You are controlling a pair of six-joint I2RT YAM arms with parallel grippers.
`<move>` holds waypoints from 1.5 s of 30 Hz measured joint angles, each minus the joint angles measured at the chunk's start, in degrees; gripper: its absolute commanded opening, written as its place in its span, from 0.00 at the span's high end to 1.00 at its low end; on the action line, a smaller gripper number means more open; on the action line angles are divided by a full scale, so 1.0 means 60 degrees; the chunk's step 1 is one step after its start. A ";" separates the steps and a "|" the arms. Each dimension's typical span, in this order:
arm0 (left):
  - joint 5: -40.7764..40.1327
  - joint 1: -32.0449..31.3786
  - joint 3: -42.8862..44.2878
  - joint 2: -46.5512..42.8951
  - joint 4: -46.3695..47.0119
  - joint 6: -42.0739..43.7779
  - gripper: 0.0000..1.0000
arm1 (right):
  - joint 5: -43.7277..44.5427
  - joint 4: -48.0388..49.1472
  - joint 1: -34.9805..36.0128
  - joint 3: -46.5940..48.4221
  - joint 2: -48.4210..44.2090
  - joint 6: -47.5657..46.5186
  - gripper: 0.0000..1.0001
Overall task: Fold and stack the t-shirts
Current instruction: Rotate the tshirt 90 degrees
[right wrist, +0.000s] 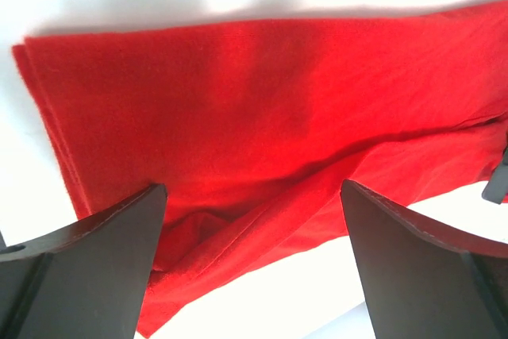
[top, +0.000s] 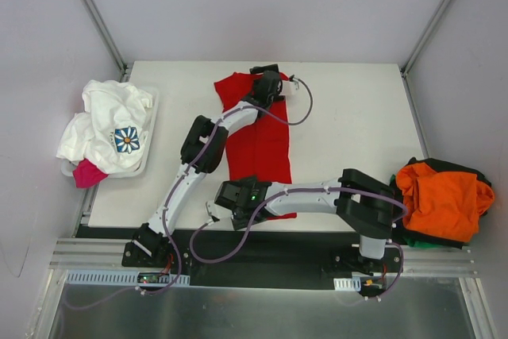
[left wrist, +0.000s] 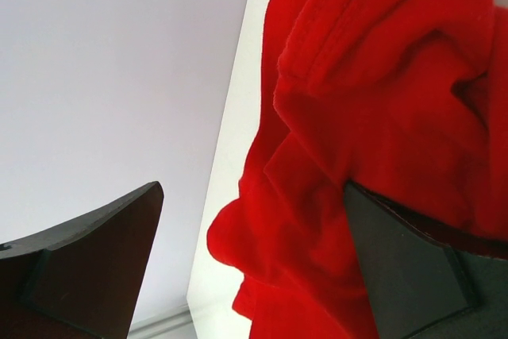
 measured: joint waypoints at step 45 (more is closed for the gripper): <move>-0.0809 -0.0138 -0.7522 -0.8196 -0.0412 -0.1596 0.01 | 0.2226 0.0131 -0.1337 -0.0674 -0.3060 -0.0051 0.04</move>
